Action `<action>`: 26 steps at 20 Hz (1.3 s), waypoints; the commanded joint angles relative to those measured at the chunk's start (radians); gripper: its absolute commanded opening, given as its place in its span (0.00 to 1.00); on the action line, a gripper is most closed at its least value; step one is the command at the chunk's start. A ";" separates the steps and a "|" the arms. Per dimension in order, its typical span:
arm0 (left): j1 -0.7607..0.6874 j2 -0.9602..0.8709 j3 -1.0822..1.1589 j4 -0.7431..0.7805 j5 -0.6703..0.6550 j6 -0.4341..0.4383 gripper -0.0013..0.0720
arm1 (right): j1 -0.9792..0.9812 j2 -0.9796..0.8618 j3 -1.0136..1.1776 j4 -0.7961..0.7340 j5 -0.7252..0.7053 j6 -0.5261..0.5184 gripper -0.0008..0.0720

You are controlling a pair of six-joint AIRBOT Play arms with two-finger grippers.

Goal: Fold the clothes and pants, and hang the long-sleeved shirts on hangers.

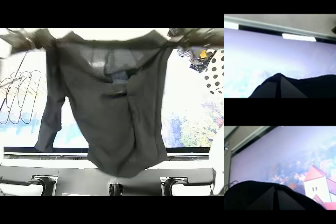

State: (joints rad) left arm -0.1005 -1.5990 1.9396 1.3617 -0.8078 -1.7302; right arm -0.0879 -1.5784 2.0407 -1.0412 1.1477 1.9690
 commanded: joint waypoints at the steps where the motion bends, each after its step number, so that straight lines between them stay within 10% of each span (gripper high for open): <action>1: -0.012 -0.249 0.001 -0.081 0.066 0.001 0.04 | 0.047 -0.272 0.001 0.009 -0.107 -0.056 0.04; 5: -0.030 -0.372 0.001 -0.151 -0.100 0.001 0.06 | 0.079 -0.414 0.001 0.003 -0.099 -0.099 0.08; 7: -0.029 -0.383 0.002 -0.165 -0.183 0.000 0.21 | 0.071 -0.409 0.002 -0.015 -0.051 -0.106 0.32; 9: -0.010 -0.354 0.002 -0.169 -0.253 0.001 0.90 | 0.032 -0.364 0.001 -0.031 0.064 -0.189 0.70; 10: 0.008 -0.328 0.002 -0.169 -0.293 0.003 1.00 | 0.002 -0.333 0.001 -0.061 0.140 -0.243 0.74; 15: 0.116 -0.152 -0.088 -0.169 -0.543 0.117 1.00 | -0.201 -0.122 -0.106 -0.250 0.348 -0.327 0.76; 26: 0.122 0.354 -1.167 -0.462 -0.227 0.138 1.00 | -0.334 0.171 -1.121 0.028 0.136 -0.478 0.77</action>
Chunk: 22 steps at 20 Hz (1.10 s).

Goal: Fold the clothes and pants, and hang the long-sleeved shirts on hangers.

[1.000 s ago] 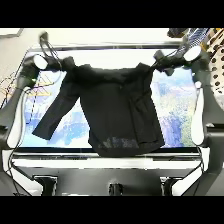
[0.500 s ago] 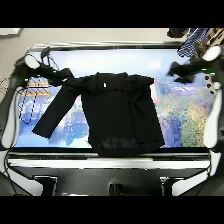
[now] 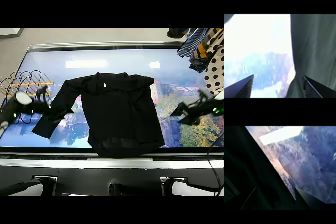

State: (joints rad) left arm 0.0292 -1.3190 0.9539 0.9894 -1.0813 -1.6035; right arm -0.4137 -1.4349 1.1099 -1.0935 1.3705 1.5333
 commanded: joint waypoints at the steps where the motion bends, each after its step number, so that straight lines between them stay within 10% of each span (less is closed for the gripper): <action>1: -0.018 0.074 -0.196 -0.089 0.046 0.011 1.00 | -0.008 0.027 -0.225 0.091 -0.114 -0.047 0.77; 8: -0.095 0.058 -0.208 -0.096 0.047 0.007 1.00 | -0.005 -0.019 -0.362 0.190 -0.165 -0.065 0.71; 11: -0.138 0.034 -0.208 -0.127 0.048 0.007 1.00 | -0.005 -0.013 -0.376 0.192 -0.129 -0.080 0.13; 13: -0.183 0.013 -0.208 -0.154 0.055 0.008 1.00 | -0.005 0.028 -0.376 0.191 -0.088 -0.079 0.04; 19: -0.332 -0.058 -0.208 -0.198 0.109 0.007 1.00 | -0.005 0.176 -0.384 0.181 -0.013 -0.024 0.04; 20: -0.349 -0.070 -0.208 -0.198 0.114 0.008 0.94 | -0.005 0.194 -0.393 0.184 -0.008 -0.014 0.04; 22: -0.350 -0.070 -0.197 -0.198 0.134 0.047 0.04 | -0.005 0.233 -0.417 0.226 -0.004 0.012 0.04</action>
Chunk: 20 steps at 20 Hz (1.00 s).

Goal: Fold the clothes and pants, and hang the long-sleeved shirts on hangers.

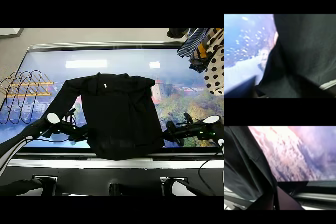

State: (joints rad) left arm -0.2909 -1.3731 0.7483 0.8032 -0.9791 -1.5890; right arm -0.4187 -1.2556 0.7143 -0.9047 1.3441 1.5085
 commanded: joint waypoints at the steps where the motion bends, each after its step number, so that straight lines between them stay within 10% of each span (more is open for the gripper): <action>1: -0.018 -0.009 0.038 -0.012 0.033 0.039 0.05 | 0.000 0.073 -0.021 0.093 0.027 0.045 0.04; 6: 0.081 0.063 0.494 0.089 -0.014 0.079 0.04 | 0.000 0.143 0.199 0.518 -0.046 0.022 0.04; 13: 0.103 0.088 1.337 0.235 -0.064 0.079 0.04 | 0.000 0.166 1.032 0.559 -0.183 0.024 0.04; 20: 0.103 0.430 1.262 0.280 0.125 0.079 0.05 | 0.000 0.390 1.353 0.446 -0.325 0.025 0.04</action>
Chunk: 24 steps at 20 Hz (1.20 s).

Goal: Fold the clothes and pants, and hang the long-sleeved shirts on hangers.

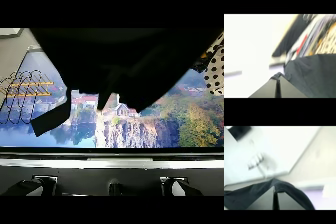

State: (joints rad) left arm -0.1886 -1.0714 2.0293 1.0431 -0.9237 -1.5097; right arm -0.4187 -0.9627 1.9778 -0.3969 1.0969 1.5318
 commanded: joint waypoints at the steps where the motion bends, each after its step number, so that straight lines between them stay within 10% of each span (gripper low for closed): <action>1: 0.001 0.169 -0.031 0.060 0.069 -0.001 0.05 | 0.000 0.134 0.089 -0.099 -0.092 0.003 0.04; 7: 0.001 0.201 -0.045 0.096 0.069 -0.098 0.05 | 0.000 0.150 0.089 -0.216 -0.134 0.052 0.04; 14: 0.001 -0.168 -0.061 0.135 0.205 -0.099 0.05 | 0.047 -0.280 0.085 -0.035 -0.086 0.048 0.04; 24: 0.046 -0.806 -0.061 0.135 0.389 -0.224 0.05 | 0.499 -0.891 0.079 -0.483 -0.390 0.070 0.04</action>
State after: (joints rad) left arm -0.1631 -1.7287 1.9671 1.1786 -0.5606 -1.6684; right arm -0.0086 -1.7069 2.0563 -0.7883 0.8227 1.5768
